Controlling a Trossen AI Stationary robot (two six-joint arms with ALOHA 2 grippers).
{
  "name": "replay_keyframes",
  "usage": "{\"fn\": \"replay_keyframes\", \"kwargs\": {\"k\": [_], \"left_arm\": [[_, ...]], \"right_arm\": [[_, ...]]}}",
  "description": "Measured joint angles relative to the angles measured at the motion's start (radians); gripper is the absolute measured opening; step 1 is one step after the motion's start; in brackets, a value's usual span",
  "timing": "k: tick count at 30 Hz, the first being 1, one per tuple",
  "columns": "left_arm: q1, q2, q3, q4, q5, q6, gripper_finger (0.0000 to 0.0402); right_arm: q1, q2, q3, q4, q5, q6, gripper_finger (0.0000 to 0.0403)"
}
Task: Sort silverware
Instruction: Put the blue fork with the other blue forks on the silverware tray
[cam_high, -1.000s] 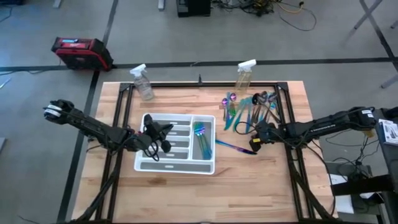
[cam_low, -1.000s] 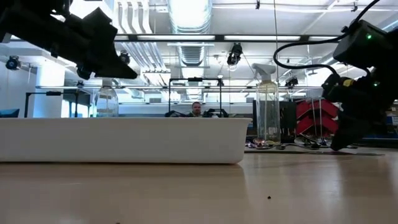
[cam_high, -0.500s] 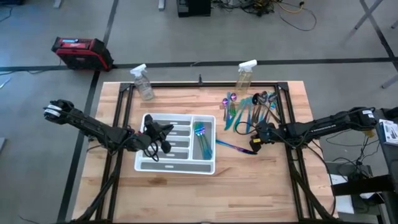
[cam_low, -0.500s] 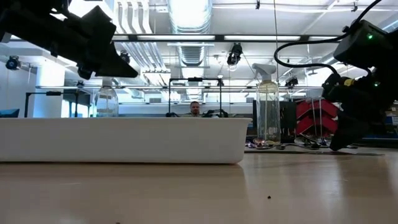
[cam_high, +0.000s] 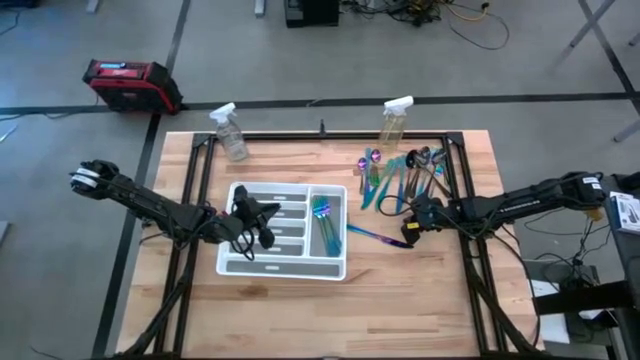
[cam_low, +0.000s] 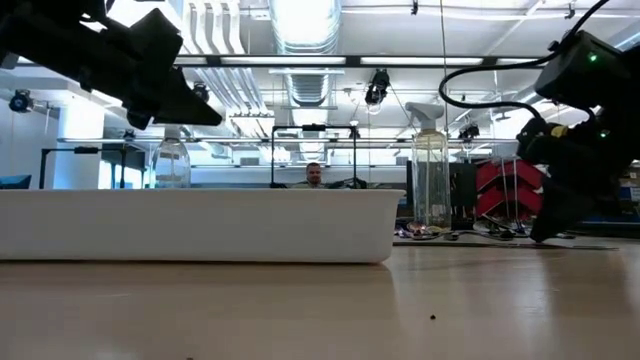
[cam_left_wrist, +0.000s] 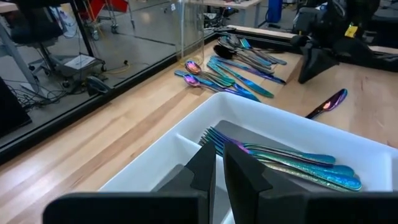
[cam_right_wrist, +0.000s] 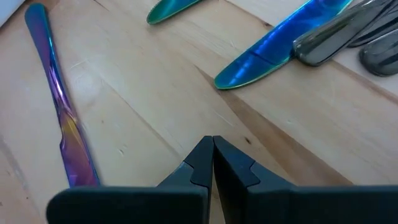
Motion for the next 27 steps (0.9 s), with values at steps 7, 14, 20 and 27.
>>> {"fn": "replay_keyframes", "kwargs": {"k": [7,14,20,27], "left_arm": [[0.001,-0.001,0.0,-0.006,0.173,0.014,0.0016],[0.003,-0.01,0.0,-0.002,0.173,0.043,0.0016],[0.015,-0.012,0.0,0.001,0.147,0.061,0.0016],[0.018,-0.01,0.0,-0.002,0.191,0.036,0.0016]], "right_arm": [[0.0,0.001,0.056,-0.001,-0.002,-0.05,0.0],[-0.022,0.001,0.164,-0.125,0.172,-0.048,0.0],[-0.166,0.003,0.246,-0.364,0.313,-0.018,0.0],[-0.455,0.022,0.233,-0.355,0.297,-0.093,0.0]]}}
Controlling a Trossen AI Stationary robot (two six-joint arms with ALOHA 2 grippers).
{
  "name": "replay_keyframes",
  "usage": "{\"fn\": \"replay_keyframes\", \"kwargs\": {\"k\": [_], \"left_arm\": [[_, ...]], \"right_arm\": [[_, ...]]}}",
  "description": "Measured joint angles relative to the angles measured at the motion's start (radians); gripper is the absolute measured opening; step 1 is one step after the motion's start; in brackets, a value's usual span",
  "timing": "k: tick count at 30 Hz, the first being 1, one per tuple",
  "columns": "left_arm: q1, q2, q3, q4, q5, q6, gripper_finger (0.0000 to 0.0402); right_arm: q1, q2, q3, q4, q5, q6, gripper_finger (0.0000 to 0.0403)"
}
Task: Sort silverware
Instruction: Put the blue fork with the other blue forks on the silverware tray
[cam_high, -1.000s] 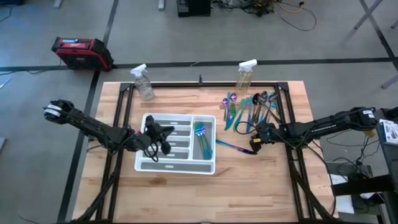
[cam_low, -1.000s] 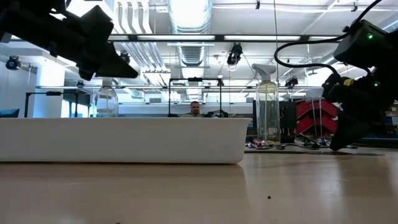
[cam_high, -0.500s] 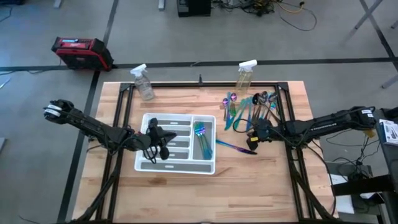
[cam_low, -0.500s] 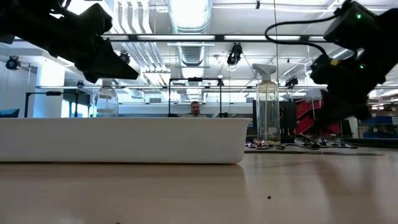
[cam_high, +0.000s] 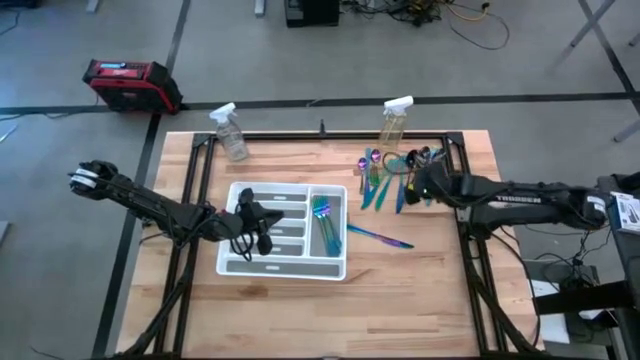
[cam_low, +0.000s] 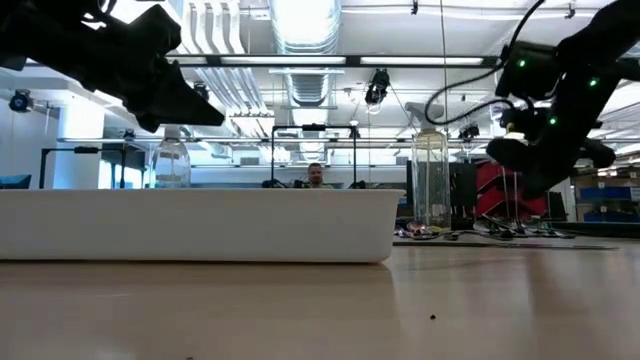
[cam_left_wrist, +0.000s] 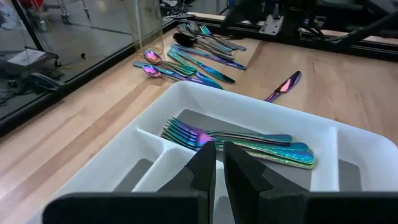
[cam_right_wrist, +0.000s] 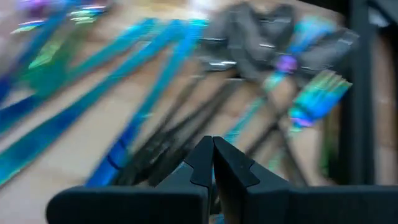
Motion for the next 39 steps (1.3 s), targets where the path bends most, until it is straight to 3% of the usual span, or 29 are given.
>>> {"fn": "replay_keyframes", "kwargs": {"k": [6,11,19,23,32,39], "left_arm": [[0.0,0.0,-0.001,-0.016,-0.001,-0.01,0.0016],[0.0,0.0,-0.003,-0.017,-0.003,-0.013,0.0016],[0.0,0.0,-0.009,-0.018,-0.005,-0.022,0.0016],[0.0,0.003,-0.022,-0.024,-0.005,-0.037,0.0016],[0.0,0.004,-0.053,-0.024,-0.007,-0.09,0.0016],[0.0,0.007,-0.054,-0.023,-0.007,-0.092,0.0016]], "right_arm": [[-0.171,0.058,-0.002,0.054,-0.057,-0.043,0.0],[-0.22,0.171,-0.002,0.159,-0.052,-0.06,0.0],[-0.3,0.38,0.013,0.265,0.097,-0.049,0.0],[-0.321,0.445,0.017,0.271,0.074,-0.076,0.0],[-0.111,0.404,0.017,0.252,0.002,-0.062,0.0],[0.108,0.332,0.022,0.249,-0.19,-0.003,0.0]]}}
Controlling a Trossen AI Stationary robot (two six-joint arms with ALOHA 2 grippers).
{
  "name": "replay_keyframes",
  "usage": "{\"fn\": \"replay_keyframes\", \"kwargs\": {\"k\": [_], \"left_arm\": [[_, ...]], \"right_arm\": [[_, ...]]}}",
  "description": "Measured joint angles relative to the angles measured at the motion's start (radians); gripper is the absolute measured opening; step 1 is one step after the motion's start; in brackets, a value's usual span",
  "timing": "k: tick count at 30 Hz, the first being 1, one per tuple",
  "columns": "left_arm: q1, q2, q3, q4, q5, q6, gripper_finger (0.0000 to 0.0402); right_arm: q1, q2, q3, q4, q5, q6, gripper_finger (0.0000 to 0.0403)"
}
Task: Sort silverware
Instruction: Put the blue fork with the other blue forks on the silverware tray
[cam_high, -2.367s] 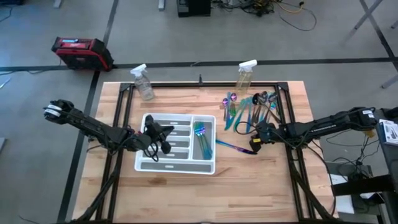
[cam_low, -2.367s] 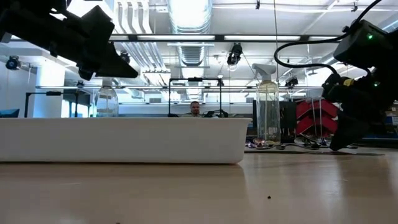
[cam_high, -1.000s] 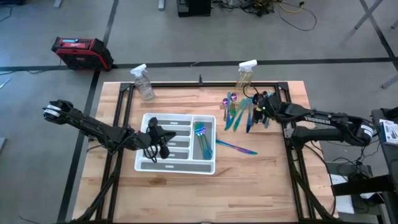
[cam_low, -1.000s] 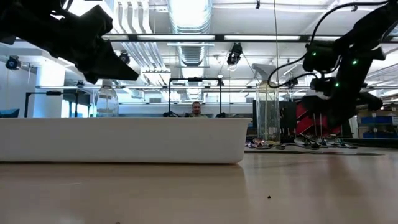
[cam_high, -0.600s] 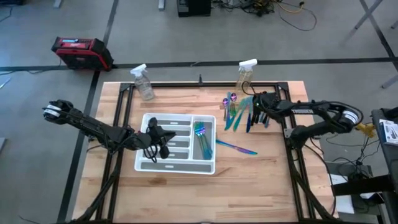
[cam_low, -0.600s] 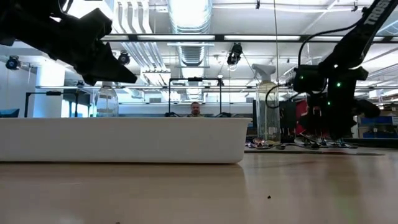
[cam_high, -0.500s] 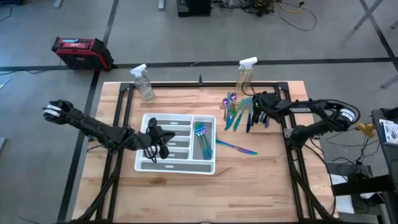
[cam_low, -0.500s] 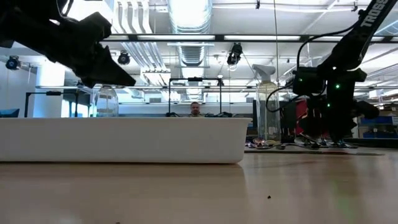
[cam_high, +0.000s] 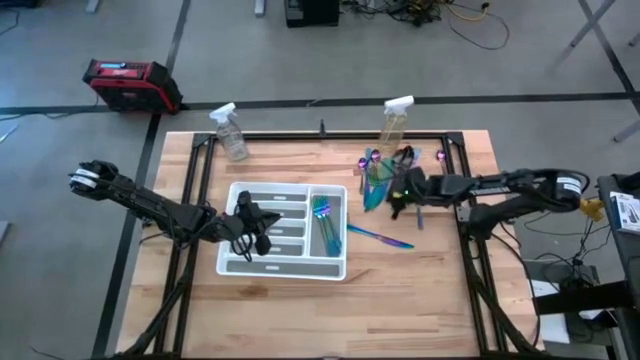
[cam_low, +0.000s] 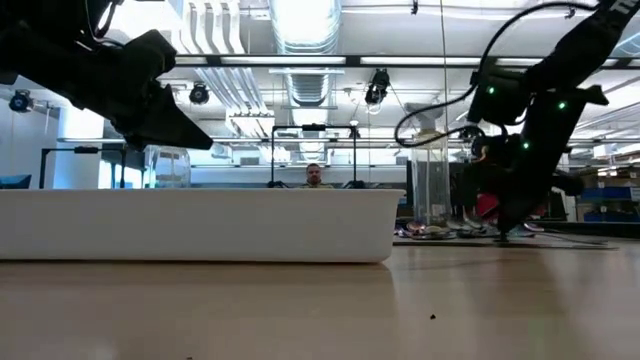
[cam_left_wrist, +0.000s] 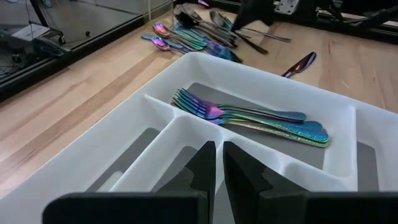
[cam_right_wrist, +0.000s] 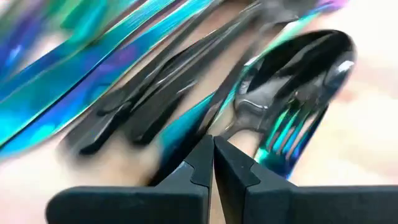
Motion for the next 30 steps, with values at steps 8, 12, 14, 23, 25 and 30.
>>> {"fn": "replay_keyframes", "kwargs": {"k": [8,12,14,23,25,30], "left_arm": [[0.0,0.03,0.0,0.007,0.0,-0.024,0.0016],[0.0,0.049,0.0,0.008,0.0,-0.026,0.0016],[0.0,0.061,0.0,0.017,0.0,-0.024,0.0016],[0.0,0.133,0.0,0.096,0.0,-0.015,0.0016],[0.0,0.147,0.0,0.095,0.001,-0.015,0.0016],[0.0,0.166,0.0,0.102,0.001,-0.015,0.0016]], "right_arm": [[0.066,-0.024,0.002,-0.053,0.081,0.098,0.0],[0.142,-0.027,0.002,-0.051,0.046,0.096,0.0],[0.194,-0.029,0.003,-0.047,0.052,0.111,0.0],[0.374,-0.03,0.002,-0.241,0.182,0.357,0.007],[0.397,-0.028,-0.002,-0.257,0.178,0.414,0.0095],[0.413,-0.023,-0.004,-0.223,0.171,0.445,0.0127]]}}
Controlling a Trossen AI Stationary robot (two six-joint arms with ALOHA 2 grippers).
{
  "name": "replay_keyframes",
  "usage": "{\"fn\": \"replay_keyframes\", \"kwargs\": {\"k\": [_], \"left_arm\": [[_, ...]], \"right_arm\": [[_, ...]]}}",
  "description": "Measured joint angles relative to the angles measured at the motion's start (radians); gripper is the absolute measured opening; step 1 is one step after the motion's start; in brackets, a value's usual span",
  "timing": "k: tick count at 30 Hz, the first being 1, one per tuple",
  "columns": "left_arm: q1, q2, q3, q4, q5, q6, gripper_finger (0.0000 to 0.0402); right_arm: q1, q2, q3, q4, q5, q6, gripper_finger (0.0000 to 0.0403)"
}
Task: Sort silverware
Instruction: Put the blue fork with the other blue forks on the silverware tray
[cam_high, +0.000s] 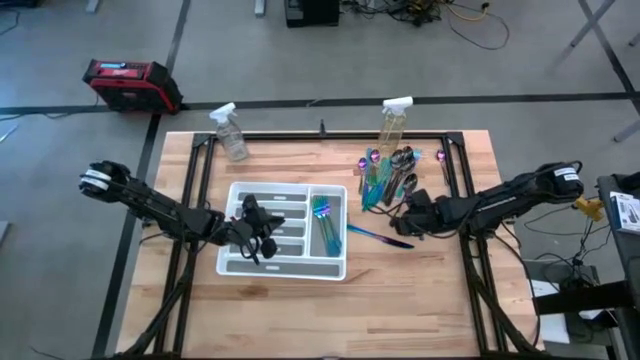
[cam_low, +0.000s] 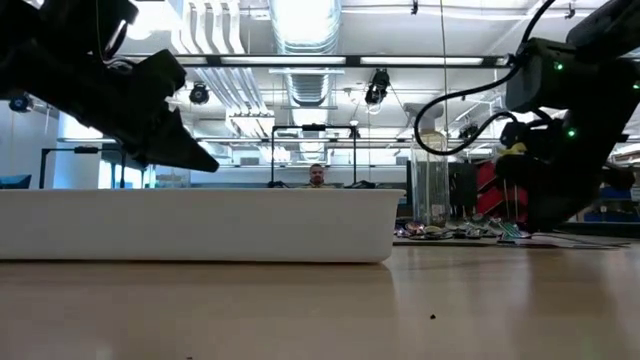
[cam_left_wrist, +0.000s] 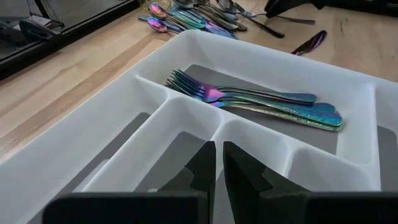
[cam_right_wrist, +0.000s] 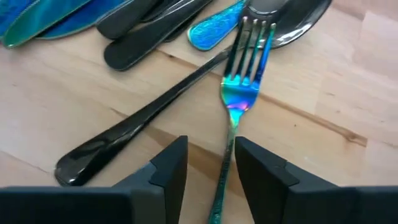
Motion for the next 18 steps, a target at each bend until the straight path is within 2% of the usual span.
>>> {"fn": "replay_keyframes", "kwargs": {"k": [4,8,13,18], "left_arm": [[0.0,0.005,0.0,0.002,0.0,-0.003,0.0016],[0.0,0.005,0.0,0.002,0.0,-0.003,0.0016],[0.0,0.004,0.0,0.002,0.0,-0.002,0.0016],[0.0,0.001,0.0,0.002,0.0,0.0,0.0016]], "right_arm": [[0.0,0.025,-0.005,0.003,-0.008,-0.001,0.0124],[0.0,0.066,-0.009,0.011,0.014,0.02,0.0104],[0.001,0.111,-0.008,0.026,0.02,0.027,0.0062],[0.007,0.1,-0.001,0.044,0.02,-0.003,0.0007]]}}
